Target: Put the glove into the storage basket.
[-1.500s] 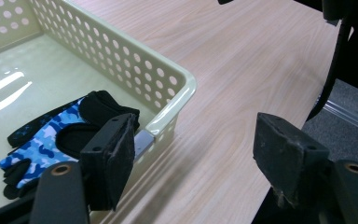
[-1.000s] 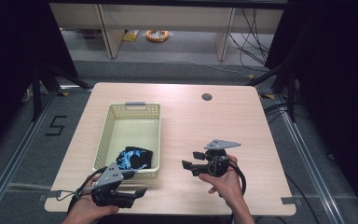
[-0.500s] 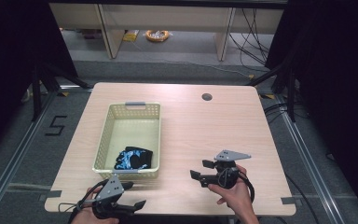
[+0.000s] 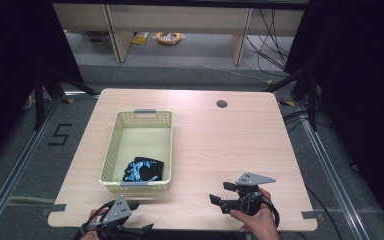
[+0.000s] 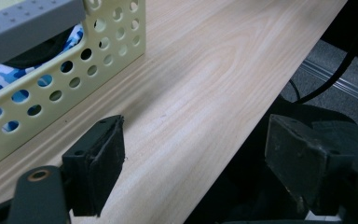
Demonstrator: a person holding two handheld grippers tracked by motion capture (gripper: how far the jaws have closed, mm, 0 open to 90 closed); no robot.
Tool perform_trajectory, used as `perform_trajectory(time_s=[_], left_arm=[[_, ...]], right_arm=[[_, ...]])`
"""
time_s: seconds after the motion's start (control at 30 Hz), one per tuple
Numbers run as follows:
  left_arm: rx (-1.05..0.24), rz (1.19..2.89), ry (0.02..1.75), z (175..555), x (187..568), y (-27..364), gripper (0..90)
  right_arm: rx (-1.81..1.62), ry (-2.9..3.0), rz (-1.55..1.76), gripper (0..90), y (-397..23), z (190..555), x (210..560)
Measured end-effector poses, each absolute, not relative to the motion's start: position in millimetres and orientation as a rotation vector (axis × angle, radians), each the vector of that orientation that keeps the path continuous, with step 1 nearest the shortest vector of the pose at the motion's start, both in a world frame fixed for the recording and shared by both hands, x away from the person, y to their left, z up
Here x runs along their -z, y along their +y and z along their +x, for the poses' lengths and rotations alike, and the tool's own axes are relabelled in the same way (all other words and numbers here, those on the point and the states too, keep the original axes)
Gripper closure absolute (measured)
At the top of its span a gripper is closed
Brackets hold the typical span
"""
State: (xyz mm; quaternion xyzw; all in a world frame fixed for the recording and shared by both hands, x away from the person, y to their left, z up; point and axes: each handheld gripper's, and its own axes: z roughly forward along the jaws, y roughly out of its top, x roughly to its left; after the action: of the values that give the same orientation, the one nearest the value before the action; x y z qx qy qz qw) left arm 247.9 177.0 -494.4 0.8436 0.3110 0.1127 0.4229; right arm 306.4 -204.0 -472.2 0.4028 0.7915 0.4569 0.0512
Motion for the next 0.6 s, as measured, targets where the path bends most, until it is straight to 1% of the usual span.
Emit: perform_trajectory(time_s=[0.07,0.1,0.17,0.23,0.27,0.3,0.33,0.37,0.47,0.53,0.57,0.6], left_arm=[[-0.285,2.107,0.786,246,495,178,19.5],[-0.289,2.089,0.798,245,496,177,19.4],[-0.290,2.107,0.811,243,496,179,19.3],[-0.279,2.066,0.813,242,497,178,19.3],[-0.277,2.069,0.823,242,497,178,19.3],[-0.264,2.088,0.825,242,497,180,19.2],[-0.282,2.113,0.797,243,497,182,19.1],[-0.283,2.104,0.806,243,498,181,18.9],[-0.269,2.122,0.815,241,498,181,18.8],[-0.251,2.134,0.814,241,497,182,18.7],[-0.283,2.121,0.792,241,498,182,18.7],[-0.280,2.126,0.793,241,498,182,18.7]], right_arm=[[-1.416,2.395,1.224,26.6,-205,303,476],[-1.405,2.411,1.288,26.1,-205,298,475],[-1.384,2.418,1.238,24.6,-208,295,479],[-1.353,2.434,1.261,23.9,-209,289,480],[-1.365,2.427,1.223,23.1,-210,289,483],[-1.357,2.430,1.278,22.2,-208,284,484],[-1.336,2.448,1.295,21.4,-209,282,484],[-1.324,2.456,1.241,21.2,-212,283,487],[-1.273,2.477,1.242,20.5,-213,278,491],[-1.252,2.476,1.262,18.5,-214,275,492],[-1.248,2.490,1.270,18.6,-214,273,493],[-1.246,2.507,1.273,18.7,-215,272,494]])
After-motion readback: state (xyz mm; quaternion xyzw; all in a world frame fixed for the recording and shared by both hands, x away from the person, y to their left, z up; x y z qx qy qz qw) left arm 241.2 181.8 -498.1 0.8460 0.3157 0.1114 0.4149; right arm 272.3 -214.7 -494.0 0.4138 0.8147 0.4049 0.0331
